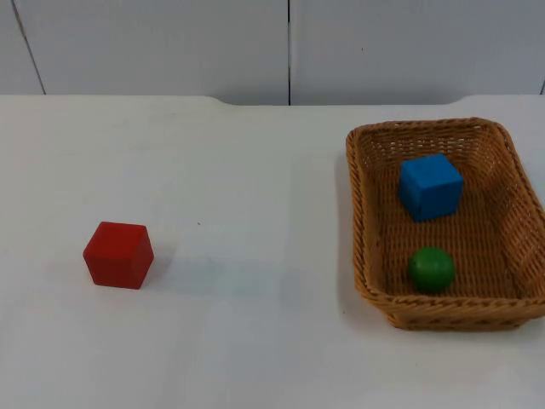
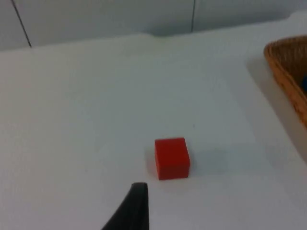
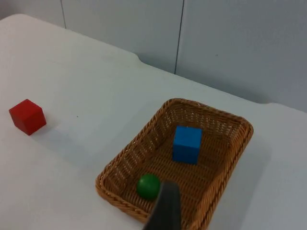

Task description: Place all geometric objects except the red cube into the basket.

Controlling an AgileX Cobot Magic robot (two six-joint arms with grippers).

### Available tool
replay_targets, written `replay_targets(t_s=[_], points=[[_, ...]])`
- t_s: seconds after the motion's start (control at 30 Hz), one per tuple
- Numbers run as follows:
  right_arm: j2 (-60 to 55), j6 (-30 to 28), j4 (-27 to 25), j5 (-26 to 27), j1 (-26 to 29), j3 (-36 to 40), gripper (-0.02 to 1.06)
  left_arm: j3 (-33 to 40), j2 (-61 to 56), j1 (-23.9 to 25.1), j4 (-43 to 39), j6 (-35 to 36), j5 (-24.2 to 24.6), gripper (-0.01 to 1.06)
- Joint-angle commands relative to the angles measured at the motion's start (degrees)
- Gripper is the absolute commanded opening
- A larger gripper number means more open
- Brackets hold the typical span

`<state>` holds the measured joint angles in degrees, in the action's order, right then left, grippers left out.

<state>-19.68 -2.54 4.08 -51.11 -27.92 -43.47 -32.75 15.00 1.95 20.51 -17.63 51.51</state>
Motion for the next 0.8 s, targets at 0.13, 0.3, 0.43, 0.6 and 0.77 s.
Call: replay_targets(t_s=[0.13,0.3,0.43,0.6,0.77], points=[[11.3,-0.3,-1.3,-2.8,-0.1,4.5,0.7,0.2,-12.9,0.1,-12.3,12.2,0.9,1.05],[18.5,0.0,-1.8,-5.4,-0.1,6.9,0.7,0.7,-15.0,0.1,-17.3,16.0,6.6,1.05],[19.7,0.0,-1.7,-7.7,-0.1,8.1,0.7,2.9,-15.0,0.1,-17.1,16.0,7.1,1.05],[19.7,0.2,-1.2,-9.9,0.0,11.4,0.7,2.9,-15.0,0.1,-17.6,15.8,7.7,1.05],[19.7,1.3,-1.1,-10.6,0.0,13.8,0.7,4.6,-15.0,0.1,-19.4,16.3,10.1,1.05]])
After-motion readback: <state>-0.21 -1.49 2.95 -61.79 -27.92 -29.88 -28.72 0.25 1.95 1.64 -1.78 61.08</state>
